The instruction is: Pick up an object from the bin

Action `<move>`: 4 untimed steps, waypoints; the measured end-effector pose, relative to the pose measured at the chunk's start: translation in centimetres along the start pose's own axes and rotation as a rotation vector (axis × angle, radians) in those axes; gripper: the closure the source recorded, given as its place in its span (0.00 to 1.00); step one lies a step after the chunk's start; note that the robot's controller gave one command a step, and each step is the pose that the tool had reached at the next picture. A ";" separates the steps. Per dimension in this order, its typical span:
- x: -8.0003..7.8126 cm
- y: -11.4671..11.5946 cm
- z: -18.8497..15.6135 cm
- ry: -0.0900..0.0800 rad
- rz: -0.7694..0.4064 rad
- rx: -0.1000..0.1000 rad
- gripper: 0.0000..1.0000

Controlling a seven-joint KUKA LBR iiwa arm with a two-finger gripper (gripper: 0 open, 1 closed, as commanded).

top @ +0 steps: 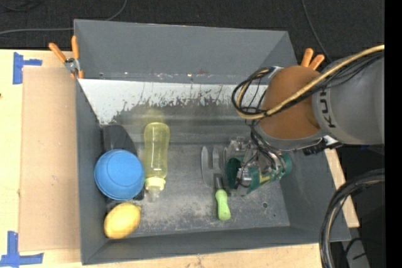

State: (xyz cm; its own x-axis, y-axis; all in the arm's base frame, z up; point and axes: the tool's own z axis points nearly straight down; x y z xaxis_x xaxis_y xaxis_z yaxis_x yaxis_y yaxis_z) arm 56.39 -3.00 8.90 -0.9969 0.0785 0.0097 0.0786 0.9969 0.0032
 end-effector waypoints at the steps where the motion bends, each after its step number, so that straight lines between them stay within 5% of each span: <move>1: 2.9 -0.5 -3.6 0.001 -0.225 0.000 1.00; 2: 2.9 -0.6 -3.6 0.001 -0.224 -0.001 1.00; 3: 4.0 -2.0 -12.4 -0.004 -0.255 0.001 1.00; 4: 3.5 -1.3 -6.7 0.017 -0.231 -0.004 1.00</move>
Offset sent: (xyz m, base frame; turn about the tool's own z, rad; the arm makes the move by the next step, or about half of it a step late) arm 0.0000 0.0000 0.0000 0.0000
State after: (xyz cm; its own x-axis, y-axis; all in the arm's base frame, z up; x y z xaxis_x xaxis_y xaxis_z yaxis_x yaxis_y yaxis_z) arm 52.90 -4.08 15.59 -0.9881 -0.1517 0.0248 -0.1514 0.9884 0.0115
